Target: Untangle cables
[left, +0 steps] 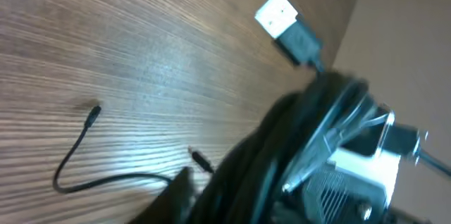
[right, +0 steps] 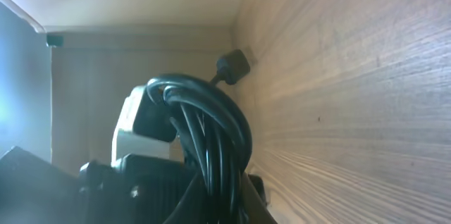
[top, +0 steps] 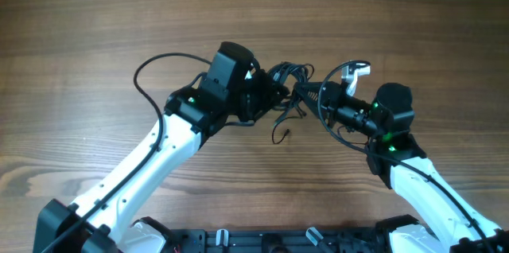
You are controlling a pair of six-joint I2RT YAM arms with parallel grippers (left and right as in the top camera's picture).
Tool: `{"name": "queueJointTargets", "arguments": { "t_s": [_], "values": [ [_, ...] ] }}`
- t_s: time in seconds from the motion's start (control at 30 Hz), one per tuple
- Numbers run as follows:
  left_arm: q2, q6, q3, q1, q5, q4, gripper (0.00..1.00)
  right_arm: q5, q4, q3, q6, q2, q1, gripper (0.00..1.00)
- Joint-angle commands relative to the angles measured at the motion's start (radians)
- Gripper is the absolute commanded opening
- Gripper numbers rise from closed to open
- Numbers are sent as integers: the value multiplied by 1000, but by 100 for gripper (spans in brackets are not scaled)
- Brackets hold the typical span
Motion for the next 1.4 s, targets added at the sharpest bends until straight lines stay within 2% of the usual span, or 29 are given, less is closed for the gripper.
{"name": "queueJointTargets", "arguments": {
  "t_s": [0.0,0.07,0.13,0.2,0.27,0.37,0.5,0.57,0.73,0.83,0.9,0.97,1.13,1.17,1.3,1.37],
  "values": [
    [22,-79,4,-5,-77,-8,4,-5,-13,10,-38,-2,-2,5],
    [19,-64,4,6,-78,-9,4,2,-71,10,-120,-2,-2,11],
    [7,24,4,34,-69,-13,4,-6,-140,10,-273,-2,-2,38],
    [-11,128,4,65,-23,-13,4,-68,-152,10,-484,-2,-11,53],
    [-31,241,4,115,67,-14,4,-147,-151,10,-567,-3,-51,71],
    [-41,350,4,205,293,-10,4,-224,-134,10,-565,-3,-159,74],
    [-39,476,4,287,573,-4,4,-407,-45,10,-566,-3,-246,73],
    [-39,484,4,286,594,-4,4,-481,-17,10,-597,-3,-243,73],
    [-39,481,4,241,597,3,4,-492,-16,10,-743,-2,-242,72],
    [-39,481,4,214,597,7,4,-492,-13,10,-771,-2,-242,72],
    [-39,482,4,203,596,7,4,-497,8,10,-771,-2,-241,65],
    [-39,482,4,191,595,11,4,-525,61,10,-769,-2,-241,53],
    [-39,482,4,185,545,18,4,-604,142,10,-743,-2,-219,18],
    [-39,482,4,185,532,18,4,-610,142,10,-732,-2,-209,5],
    [-39,481,4,185,421,17,4,-669,168,10,-641,-3,-202,4],
    [-39,481,4,185,358,17,4,-705,246,10,-526,-3,-202,4]
  ]
}}
